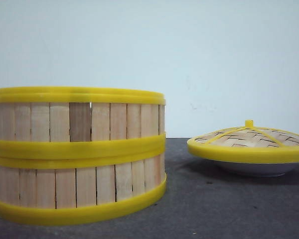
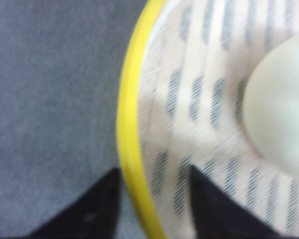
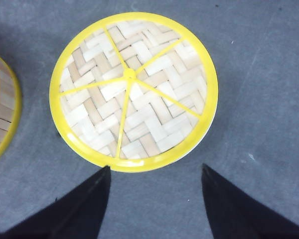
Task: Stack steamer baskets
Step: 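Grip the rim of the farthest steamer basket with the left gripper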
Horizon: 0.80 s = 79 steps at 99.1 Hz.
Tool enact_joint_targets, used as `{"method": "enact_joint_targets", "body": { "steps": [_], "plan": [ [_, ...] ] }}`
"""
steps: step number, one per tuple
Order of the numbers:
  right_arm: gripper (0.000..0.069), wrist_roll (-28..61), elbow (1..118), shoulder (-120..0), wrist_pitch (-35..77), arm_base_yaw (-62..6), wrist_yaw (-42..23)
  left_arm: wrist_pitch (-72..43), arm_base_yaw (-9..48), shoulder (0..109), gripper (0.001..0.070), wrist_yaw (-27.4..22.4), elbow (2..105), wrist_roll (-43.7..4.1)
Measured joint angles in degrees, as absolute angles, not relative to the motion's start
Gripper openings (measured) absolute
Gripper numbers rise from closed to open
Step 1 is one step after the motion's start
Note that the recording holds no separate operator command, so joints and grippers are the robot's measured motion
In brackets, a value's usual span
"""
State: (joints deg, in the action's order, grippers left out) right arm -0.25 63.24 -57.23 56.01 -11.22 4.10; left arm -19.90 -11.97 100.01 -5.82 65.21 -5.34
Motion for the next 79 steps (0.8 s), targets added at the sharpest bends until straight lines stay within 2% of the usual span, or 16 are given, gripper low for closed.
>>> {"method": "enact_joint_targets", "body": {
  "steps": [7,27,48,79],
  "plan": [
    [0.0349,-0.25,63.24,-57.23,56.12,-11.22,4.10,-19.42,-12.19,100.01,0.0101,-5.82,65.25,-5.61],
    [0.0349,-0.25,63.24,-57.23,56.38,-11.22,4.10,-19.59,-12.25,100.01,0.0034,-5.69,65.45,-5.56],
    [0.0349,-0.25,63.24,-57.08,56.47,-11.22,4.10,-26.06,-12.25,100.12,0.0028,-5.72,69.80,-3.95],
    [0.0349,-0.16,63.24,-55.57,58.19,-11.22,4.36,-37.30,-12.25,100.12,0.0028,-5.56,84.51,-0.67]
  ]
}}
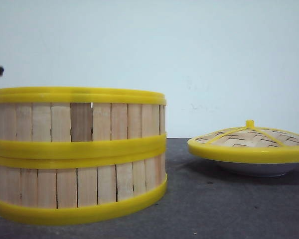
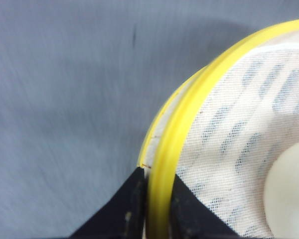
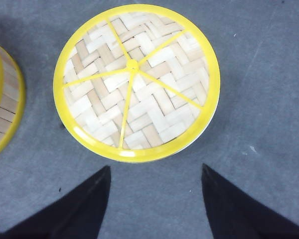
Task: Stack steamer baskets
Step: 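Grip the rim of the farthest steamer basket with the left gripper, then lift the basket with the left gripper and carry it over the stack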
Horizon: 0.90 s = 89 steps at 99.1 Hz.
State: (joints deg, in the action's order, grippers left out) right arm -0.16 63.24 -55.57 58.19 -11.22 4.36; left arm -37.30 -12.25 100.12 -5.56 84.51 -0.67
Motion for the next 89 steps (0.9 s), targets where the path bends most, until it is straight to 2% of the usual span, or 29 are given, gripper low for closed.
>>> {"method": "enact_joint_targets", "body": {
  "steps": [26,51,89],
  "plan": [
    [0.0349,0.16,63.24,-53.34,59.51,-11.22,4.40,-46.96,-12.12,98.56,0.0028,-12.36,92.71,0.47],
    [0.0349,0.21,63.24,-51.88,59.79,-11.22,4.43,-52.12,-9.34,90.72,0.0028,-12.21,92.71,2.15],
    [0.0349,0.27,63.24,-51.88,59.53,-11.22,4.43,-62.06,-0.10,79.11,0.0028,-12.82,92.49,4.82]
  ]
}}
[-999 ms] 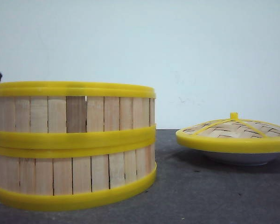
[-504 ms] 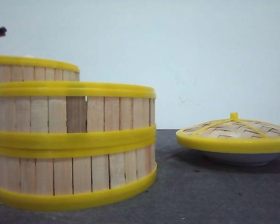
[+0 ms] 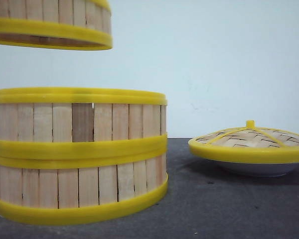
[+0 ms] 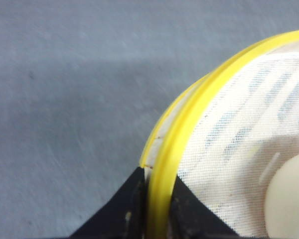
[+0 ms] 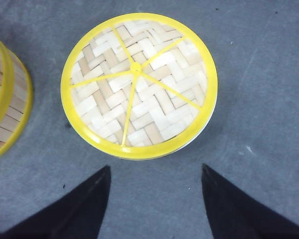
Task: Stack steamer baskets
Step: 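Lift the basket with the left gripper and carry it over the stack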
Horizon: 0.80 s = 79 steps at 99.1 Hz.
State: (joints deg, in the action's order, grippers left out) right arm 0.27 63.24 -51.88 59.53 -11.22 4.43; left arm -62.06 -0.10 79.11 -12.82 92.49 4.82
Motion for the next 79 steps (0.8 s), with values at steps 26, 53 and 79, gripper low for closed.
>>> {"method": "enact_joint_targets", "body": {
  "steps": [26,53,79],
  "plan": [
    [0.0349,0.27,63.24,-51.88,59.53,-11.22,4.43,-60.51,3.64,76.44,0.0028,-12.73,83.88,5.13],
    [0.0349,0.27,63.24,-51.88,59.51,-11.22,4.43,-53.36,10.20,75.24,0.0028,-13.93,75.68,3.36],
    [0.0349,0.27,63.24,-51.88,59.53,-11.22,4.43,-50.37,14.70,75.40,0.0028,-14.17,74.13,1.83]
  ]
}}
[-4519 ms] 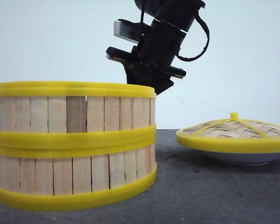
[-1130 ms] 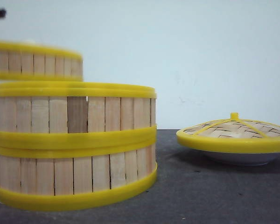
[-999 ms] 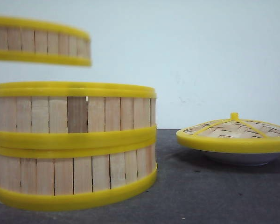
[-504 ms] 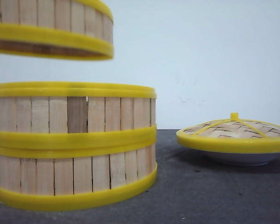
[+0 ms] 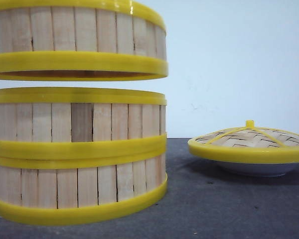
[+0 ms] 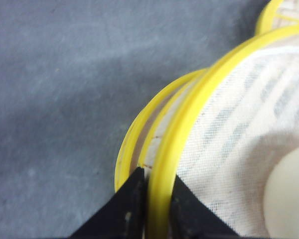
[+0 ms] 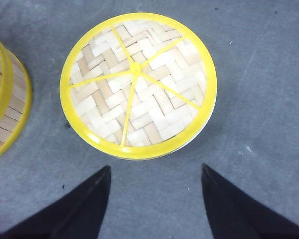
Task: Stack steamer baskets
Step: 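Lift the basket with the left gripper and carry it over the stack, then lower the held basket onto the top of the stack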
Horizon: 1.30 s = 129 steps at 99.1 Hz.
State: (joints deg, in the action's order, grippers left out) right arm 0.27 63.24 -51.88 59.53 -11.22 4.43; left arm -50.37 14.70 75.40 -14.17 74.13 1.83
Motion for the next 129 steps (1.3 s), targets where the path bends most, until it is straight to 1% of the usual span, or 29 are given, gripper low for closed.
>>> {"method": "enact_joint_targets", "body": {
  "steps": [26,56,93,129],
  "plan": [
    [0.0349,0.27,63.24,-51.90,59.51,-11.22,4.43,-49.58,14.66,78.30,0.0028,-14.02,74.13,0.47],
    [0.0349,0.27,63.24,-51.90,59.51,-11.22,4.43,-49.50,14.66,80.49,0.0028,-14.02,74.13,0.38],
    [0.0349,0.27,63.24,-51.88,59.51,-11.22,4.45,-49.78,14.66,80.49,0.0028,-12.86,74.19,0.36],
    [0.0349,0.27,63.24,-51.90,59.48,-11.22,4.45,-49.84,14.66,80.44,0.0028,-12.82,74.19,0.36]
  ]
}}
